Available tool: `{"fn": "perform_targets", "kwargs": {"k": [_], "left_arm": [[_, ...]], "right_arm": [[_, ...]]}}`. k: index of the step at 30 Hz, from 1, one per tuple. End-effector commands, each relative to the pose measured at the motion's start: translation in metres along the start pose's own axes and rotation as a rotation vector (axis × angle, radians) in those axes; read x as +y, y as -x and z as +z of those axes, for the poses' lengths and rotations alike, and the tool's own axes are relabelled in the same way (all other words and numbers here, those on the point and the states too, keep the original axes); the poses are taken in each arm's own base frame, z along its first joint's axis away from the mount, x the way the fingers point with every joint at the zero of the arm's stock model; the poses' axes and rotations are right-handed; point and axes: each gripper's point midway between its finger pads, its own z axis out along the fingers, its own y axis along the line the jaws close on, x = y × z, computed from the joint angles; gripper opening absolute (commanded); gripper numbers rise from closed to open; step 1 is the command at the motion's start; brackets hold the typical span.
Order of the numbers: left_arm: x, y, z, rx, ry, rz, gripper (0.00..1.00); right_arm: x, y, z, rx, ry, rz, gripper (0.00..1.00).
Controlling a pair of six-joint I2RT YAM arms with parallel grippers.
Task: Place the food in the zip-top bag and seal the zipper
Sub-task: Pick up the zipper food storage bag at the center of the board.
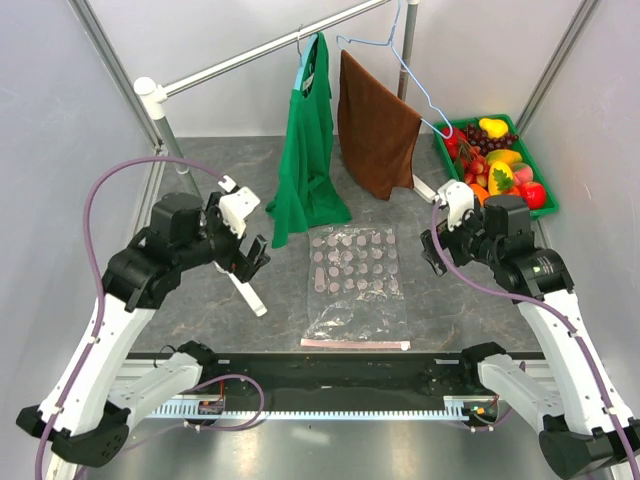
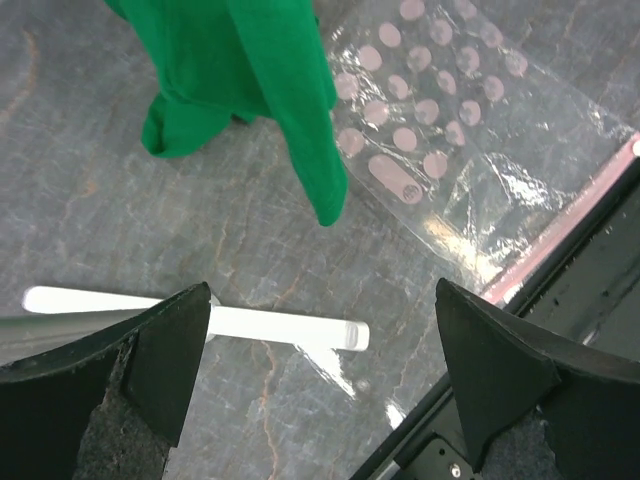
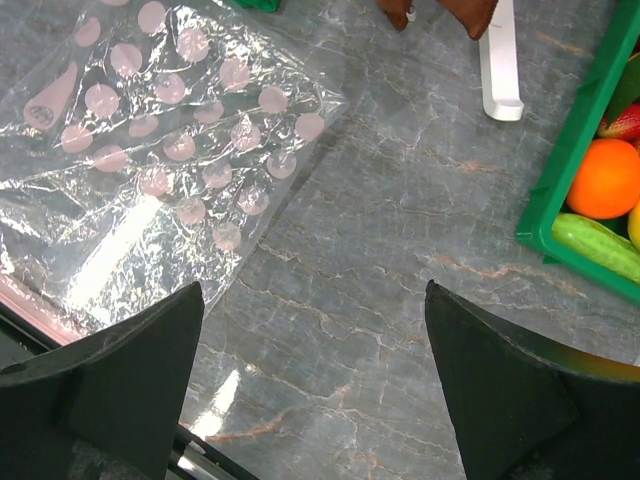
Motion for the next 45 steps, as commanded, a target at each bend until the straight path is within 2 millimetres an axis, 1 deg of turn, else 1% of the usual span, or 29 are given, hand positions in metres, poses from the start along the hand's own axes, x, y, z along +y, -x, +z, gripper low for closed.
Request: {"fn": "perform_targets", "kwargs": {"k": [1, 3, 4, 10, 12, 15, 17, 18, 19, 20, 21, 22, 25, 27, 29, 30, 32, 33, 35, 36, 37, 38, 39, 40, 41, 42, 43, 44, 45], "left_arm": [[0.008, 0.023, -0.016, -0.148, 0.072, -0.001, 1.00], [0.008, 0.026, -0.018, -0.171, 0.077, 0.017, 1.00], [0.004, 0.026, -0.018, -0.178, 0.053, 0.028, 1.00], [-0.015, 0.016, -0.015, -0.237, -0.039, 0.153, 1.00], [-0.016, 0.017, -0.013, -0.268, -0.039, 0.183, 1.00], [-0.018, 0.020, -0.013, -0.300, -0.050, 0.228, 1.00], [-0.022, 0.021, -0.013, -0.319, -0.073, 0.261, 1.00], [-0.024, 0.020, -0.010, -0.329, -0.083, 0.272, 1.00], [-0.028, 0.021, -0.010, -0.346, -0.102, 0.297, 1.00], [-0.029, 0.021, -0.010, -0.359, -0.107, 0.312, 1.00], [-0.032, 0.016, -0.006, -0.356, -0.121, 0.322, 1.00], [-0.033, 0.017, -0.005, -0.369, -0.131, 0.347, 1.00], [-0.037, 0.010, 0.006, -0.352, -0.167, 0.379, 1.00], [-0.043, 0.003, 0.015, -0.341, -0.217, 0.395, 1.00], [-0.046, 0.003, 0.021, -0.353, -0.243, 0.420, 1.00], [-0.052, 0.000, 0.027, -0.349, -0.285, 0.439, 1.00], [-0.059, -0.002, 0.032, -0.352, -0.327, 0.470, 1.00], [-0.067, -0.004, 0.036, -0.356, -0.361, 0.507, 1.00], [-0.075, -0.011, 0.047, -0.336, -0.398, 0.543, 1.00], [-0.085, -0.013, 0.051, -0.335, -0.419, 0.598, 1.00], [-0.090, -0.017, 0.056, -0.323, -0.437, 0.620, 0.99], [-0.096, -0.024, 0.061, -0.318, -0.451, 0.647, 0.98], [-0.107, -0.027, 0.065, -0.316, -0.468, 0.695, 0.95], [-0.113, -0.029, 0.069, -0.317, -0.468, 0.714, 0.94], [-0.118, -0.039, 0.078, -0.290, -0.479, 0.722, 0.92], [-0.127, -0.036, 0.082, -0.298, -0.469, 0.736, 0.88], [-0.132, -0.038, 0.085, -0.291, -0.475, 0.737, 0.87], [-0.138, -0.045, 0.093, -0.261, -0.490, 0.740, 0.85], [-0.148, -0.042, 0.096, -0.272, -0.483, 0.750, 0.83]], "right_arm": [[0.002, -0.006, 0.007, 0.037, 0.025, -0.009, 0.98], [0.000, -0.013, 0.014, 0.078, 0.022, 0.010, 0.98], [-0.001, -0.015, 0.017, 0.092, 0.021, 0.020, 0.98], [-0.007, -0.050, 0.053, 0.270, 0.025, 0.076, 0.98], [-0.007, -0.057, 0.061, 0.309, 0.026, 0.109, 0.98], [-0.003, -0.073, 0.079, 0.396, 0.044, 0.183, 0.98], [0.003, -0.086, 0.092, 0.463, 0.075, 0.230, 0.97], [0.006, -0.089, 0.097, 0.475, 0.081, 0.265, 0.97], [0.013, -0.100, 0.103, 0.516, 0.113, 0.298, 0.95], [0.017, -0.105, 0.107, 0.532, 0.124, 0.322, 0.94], [0.020, -0.108, 0.112, 0.537, 0.130, 0.355, 0.93], [0.027, -0.118, 0.118, 0.570, 0.155, 0.367, 0.89], [0.032, -0.129, 0.128, 0.610, 0.167, 0.375, 0.87], [0.034, -0.129, 0.136, 0.603, 0.174, 0.394, 0.87], [0.039, -0.134, 0.146, 0.617, 0.193, 0.438, 0.85], [0.042, -0.140, 0.150, 0.641, 0.203, 0.455, 0.84], [0.045, -0.143, 0.158, 0.644, 0.214, 0.473, 0.81], [0.048, -0.149, 0.161, 0.661, 0.227, 0.480, 0.79], [0.052, -0.151, 0.168, 0.666, 0.227, 0.532, 0.71], [0.054, -0.154, 0.171, 0.678, 0.234, 0.546, 0.67], [0.054, -0.155, 0.173, 0.680, 0.233, 0.558, 0.59], [0.054, -0.154, 0.177, 0.676, 0.231, 0.572, 0.55], [0.054, -0.152, 0.181, 0.672, 0.236, 0.578, 0.45], [0.053, -0.150, 0.183, 0.666, 0.238, 0.584, 0.39], [0.053, -0.146, 0.185, 0.658, 0.239, 0.592, 0.32], [0.051, -0.141, 0.188, 0.645, 0.243, 0.602, 0.20], [0.051, -0.136, 0.189, 0.633, 0.254, 0.615, 0.15], [0.050, -0.133, 0.189, 0.625, 0.260, 0.622, 0.09], [0.046, -0.125, 0.190, 0.606, 0.257, 0.628, 0.00]]}}
